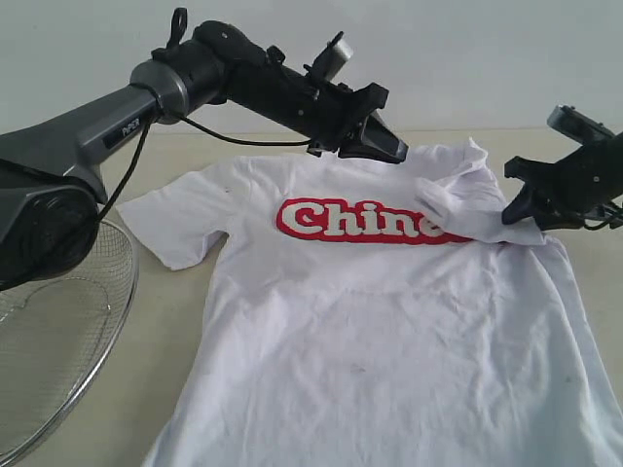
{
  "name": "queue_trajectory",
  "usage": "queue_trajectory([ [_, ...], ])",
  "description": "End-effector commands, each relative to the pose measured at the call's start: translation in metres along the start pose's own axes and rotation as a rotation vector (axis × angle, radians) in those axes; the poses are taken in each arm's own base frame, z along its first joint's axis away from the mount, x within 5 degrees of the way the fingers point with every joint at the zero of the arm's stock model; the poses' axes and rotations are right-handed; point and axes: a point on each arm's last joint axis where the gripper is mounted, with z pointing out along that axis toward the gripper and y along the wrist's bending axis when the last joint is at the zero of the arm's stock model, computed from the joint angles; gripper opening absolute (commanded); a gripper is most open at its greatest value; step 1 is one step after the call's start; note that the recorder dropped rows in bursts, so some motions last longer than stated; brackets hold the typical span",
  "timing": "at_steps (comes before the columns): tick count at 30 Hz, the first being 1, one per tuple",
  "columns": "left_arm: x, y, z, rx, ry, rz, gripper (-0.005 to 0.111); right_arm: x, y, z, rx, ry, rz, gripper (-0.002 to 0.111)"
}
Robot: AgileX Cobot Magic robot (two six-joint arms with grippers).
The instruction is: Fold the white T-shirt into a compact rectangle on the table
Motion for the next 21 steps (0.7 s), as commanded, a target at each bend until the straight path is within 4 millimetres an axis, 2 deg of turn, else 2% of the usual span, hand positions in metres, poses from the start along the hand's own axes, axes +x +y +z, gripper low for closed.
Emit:
queue_trajectory([
  [1, -0.0035, -0.0096, -0.0032, 0.006, -0.002, 0.011, 0.005, -0.0008, -0.0010, 0.0008, 0.004, -0.013, 0.002, 0.020],
  [10, -0.0035, -0.0095, -0.0032, 0.004, -0.001, 0.005, 0.005, -0.0013, -0.0022, 0.0004, 0.010, -0.018, 0.003, 0.022],
  [11, -0.0035, -0.0095, -0.0032, 0.004, -0.001, 0.005, 0.005, -0.0013, -0.0022, 0.0004, 0.010, -0.018, 0.002, 0.026],
  [13, -0.0035, -0.0095, -0.0032, 0.005, -0.001, 0.005, 0.005, -0.0011, -0.0021, 0.0004, 0.009, -0.016, 0.002, 0.051],
  [14, -0.0035, -0.0095, -0.0032, 0.005, -0.001, 0.005, 0.005, -0.0011, -0.0021, 0.0004, 0.009, -0.016, 0.006, 0.059],
  [15, -0.0035, -0.0095, -0.0032, 0.005, -0.001, 0.005, 0.005, -0.0011, -0.0021, 0.0004, 0.009, -0.016, 0.006, 0.056],
  [18, -0.0035, -0.0094, -0.0032, 0.004, -0.001, 0.001, 0.005, -0.0011, -0.0021, 0.0004, 0.009, -0.016, 0.008, 0.035],
  [21, -0.0035, -0.0094, -0.0032, 0.004, -0.001, 0.001, 0.005, -0.0015, -0.0046, -0.0009, 0.011, -0.019, 0.019, 0.025],
])
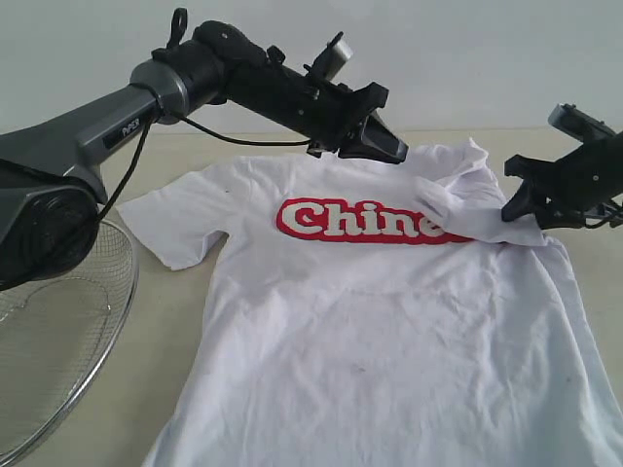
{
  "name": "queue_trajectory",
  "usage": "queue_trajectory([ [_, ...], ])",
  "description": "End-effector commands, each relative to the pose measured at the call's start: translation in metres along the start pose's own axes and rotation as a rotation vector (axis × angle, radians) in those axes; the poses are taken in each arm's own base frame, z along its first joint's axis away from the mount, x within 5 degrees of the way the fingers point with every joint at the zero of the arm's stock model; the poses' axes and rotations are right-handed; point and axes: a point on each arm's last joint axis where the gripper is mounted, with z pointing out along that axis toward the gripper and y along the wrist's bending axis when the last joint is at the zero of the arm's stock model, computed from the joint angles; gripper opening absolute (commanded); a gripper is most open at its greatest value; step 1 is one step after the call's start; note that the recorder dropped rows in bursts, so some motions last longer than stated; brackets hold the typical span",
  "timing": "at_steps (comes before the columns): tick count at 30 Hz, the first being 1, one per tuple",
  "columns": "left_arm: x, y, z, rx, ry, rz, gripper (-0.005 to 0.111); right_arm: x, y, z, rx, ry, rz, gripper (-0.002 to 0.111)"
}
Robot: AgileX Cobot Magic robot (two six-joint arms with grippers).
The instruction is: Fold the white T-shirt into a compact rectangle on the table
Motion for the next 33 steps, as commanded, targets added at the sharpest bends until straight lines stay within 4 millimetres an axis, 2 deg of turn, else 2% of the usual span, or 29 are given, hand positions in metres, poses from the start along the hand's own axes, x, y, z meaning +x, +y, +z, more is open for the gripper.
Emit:
queue_trajectory([
  [1, -0.003, -0.009, -0.003, 0.003, 0.000, 0.012, 0.005, 0.000, -0.006, -0.002, 0.008, -0.006, 0.017, 0.026],
  [6, -0.003, -0.008, -0.003, -0.007, 0.004, 0.013, 0.005, -0.001, -0.019, -0.010, -0.002, -0.007, 0.057, 0.042],
  [12, -0.003, -0.008, -0.003, -0.012, 0.006, 0.015, 0.005, 0.000, -0.021, -0.011, -0.013, 0.002, 0.063, 0.043],
  [14, -0.003, -0.008, -0.003, -0.011, 0.006, 0.011, 0.005, 0.000, -0.021, -0.011, -0.013, 0.002, 0.063, 0.036],
  [19, -0.003, -0.008, -0.003, -0.011, 0.006, 0.007, 0.005, 0.000, -0.021, -0.011, -0.016, 0.004, 0.062, 0.000],
  [24, -0.003, -0.008, -0.003, -0.016, 0.008, 0.009, 0.005, 0.000, -0.019, -0.013, -0.020, 0.000, 0.063, 0.000],
  [33, -0.003, -0.008, -0.003, -0.015, 0.008, -0.003, 0.005, -0.003, 0.000, -0.036, -0.091, 0.002, 0.028, 0.000],
])
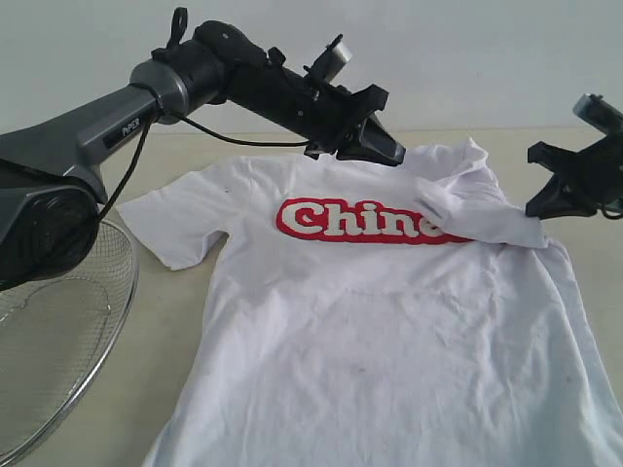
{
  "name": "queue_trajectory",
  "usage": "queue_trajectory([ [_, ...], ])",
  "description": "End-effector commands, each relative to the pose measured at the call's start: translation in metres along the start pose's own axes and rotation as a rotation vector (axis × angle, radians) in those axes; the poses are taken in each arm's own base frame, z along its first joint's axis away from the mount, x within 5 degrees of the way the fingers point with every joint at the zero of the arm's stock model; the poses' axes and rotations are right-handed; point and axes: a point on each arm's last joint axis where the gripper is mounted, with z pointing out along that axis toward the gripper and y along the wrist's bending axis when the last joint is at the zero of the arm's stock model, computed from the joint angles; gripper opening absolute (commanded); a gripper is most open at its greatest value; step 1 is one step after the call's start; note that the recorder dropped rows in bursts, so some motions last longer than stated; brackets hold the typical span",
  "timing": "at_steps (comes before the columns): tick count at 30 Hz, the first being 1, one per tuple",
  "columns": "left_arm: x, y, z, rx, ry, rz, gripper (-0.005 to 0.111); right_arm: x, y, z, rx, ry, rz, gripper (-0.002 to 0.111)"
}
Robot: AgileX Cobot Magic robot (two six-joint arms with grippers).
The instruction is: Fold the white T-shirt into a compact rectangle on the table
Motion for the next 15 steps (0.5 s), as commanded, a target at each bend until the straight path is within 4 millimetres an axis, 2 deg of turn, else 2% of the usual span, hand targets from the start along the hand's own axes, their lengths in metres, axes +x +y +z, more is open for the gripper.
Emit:
queue_trajectory([
  [1, -0.003, -0.009, -0.003, 0.001, 0.000, 0.014, 0.005, 0.000, 0.012, -0.014, -0.070, 0.013, -0.018, 0.000],
  [9, -0.003, -0.009, -0.003, -0.002, 0.001, 0.015, 0.005, 0.009, 0.032, -0.014, -0.228, 0.105, -0.023, 0.000],
  [15, -0.003, -0.009, -0.003, -0.002, 0.001, 0.015, 0.005, 0.018, 0.058, -0.003, -0.277, 0.187, -0.082, 0.000],
])
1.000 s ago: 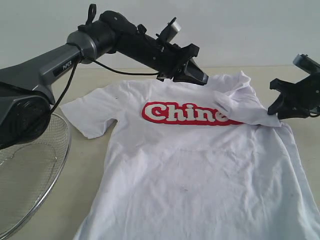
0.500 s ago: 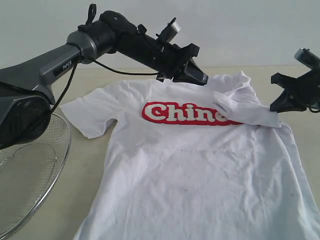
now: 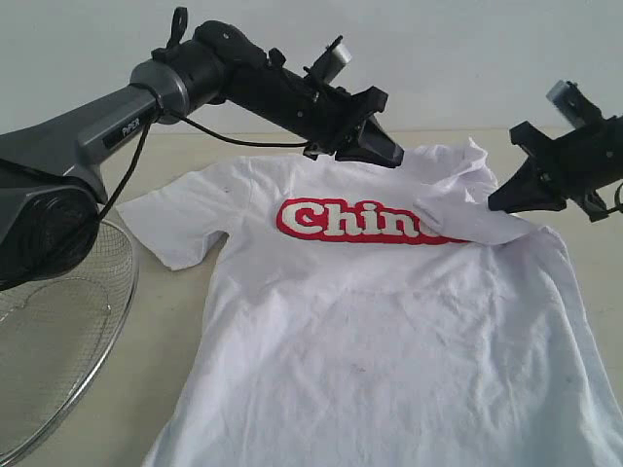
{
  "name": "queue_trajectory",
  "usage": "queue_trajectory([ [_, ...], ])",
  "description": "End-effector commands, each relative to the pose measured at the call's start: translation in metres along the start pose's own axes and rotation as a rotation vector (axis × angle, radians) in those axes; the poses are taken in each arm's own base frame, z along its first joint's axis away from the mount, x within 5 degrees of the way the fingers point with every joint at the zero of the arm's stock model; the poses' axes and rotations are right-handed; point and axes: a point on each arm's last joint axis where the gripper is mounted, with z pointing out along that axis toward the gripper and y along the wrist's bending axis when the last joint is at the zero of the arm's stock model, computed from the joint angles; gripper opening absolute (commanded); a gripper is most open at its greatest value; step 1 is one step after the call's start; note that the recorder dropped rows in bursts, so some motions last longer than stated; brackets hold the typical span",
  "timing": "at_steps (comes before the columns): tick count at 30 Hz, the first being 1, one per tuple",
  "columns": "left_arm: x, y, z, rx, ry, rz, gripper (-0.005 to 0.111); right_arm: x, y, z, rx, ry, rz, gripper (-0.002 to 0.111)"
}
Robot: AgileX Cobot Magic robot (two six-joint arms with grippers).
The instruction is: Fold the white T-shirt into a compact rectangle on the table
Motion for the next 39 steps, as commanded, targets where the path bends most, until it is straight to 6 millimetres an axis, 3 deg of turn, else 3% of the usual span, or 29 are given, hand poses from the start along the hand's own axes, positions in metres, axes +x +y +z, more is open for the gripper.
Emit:
queue_trajectory([
  [1, -0.003, -0.010, -0.004, 0.009, -0.004, 0.008, 0.005, 0.006, 0.021, 0.010, -0.047, 0.063, -0.057, 0.000],
  [8, -0.003, -0.010, -0.004, 0.009, -0.004, 0.008, 0.005, 0.013, 0.035, 0.021, -0.070, 0.136, -0.111, 0.000],
  [10, -0.003, -0.010, -0.004, 0.009, -0.004, 0.008, 0.005, 0.014, 0.033, 0.021, -0.059, 0.148, -0.118, 0.005],
  [12, -0.003, -0.010, -0.004, 0.009, -0.004, 0.008, 0.005, 0.015, 0.032, 0.021, -0.042, 0.161, -0.130, 0.018],
  [16, -0.003, -0.010, -0.004, 0.009, -0.004, 0.008, 0.005, 0.016, 0.032, 0.020, -0.045, 0.175, -0.137, 0.065],
  [17, -0.003, -0.010, -0.004, 0.009, -0.004, 0.008, 0.005, 0.017, 0.032, 0.020, -0.051, 0.183, -0.141, 0.073],
  [18, -0.003, -0.010, -0.004, 0.009, -0.004, 0.008, 0.005, 0.018, 0.033, 0.020, -0.060, 0.193, -0.142, 0.074],
  [25, -0.003, -0.010, -0.004, 0.009, -0.004, 0.008, 0.005, 0.016, 0.043, 0.014, -0.105, 0.163, -0.154, 0.055],
  [28, -0.003, -0.010, -0.004, 0.009, -0.004, 0.008, 0.005, 0.004, 0.047, 0.005, -0.027, 0.030, -0.146, 0.048],
  [35, -0.003, -0.009, -0.004, -0.003, 0.001, 0.013, 0.005, -0.030, 0.040, -0.001, 0.113, -0.218, -0.071, 0.047],
  [39, -0.003, -0.009, -0.004, -0.004, 0.002, 0.013, 0.005, -0.044, 0.034, -0.001, 0.195, -0.229, -0.187, 0.047],
])
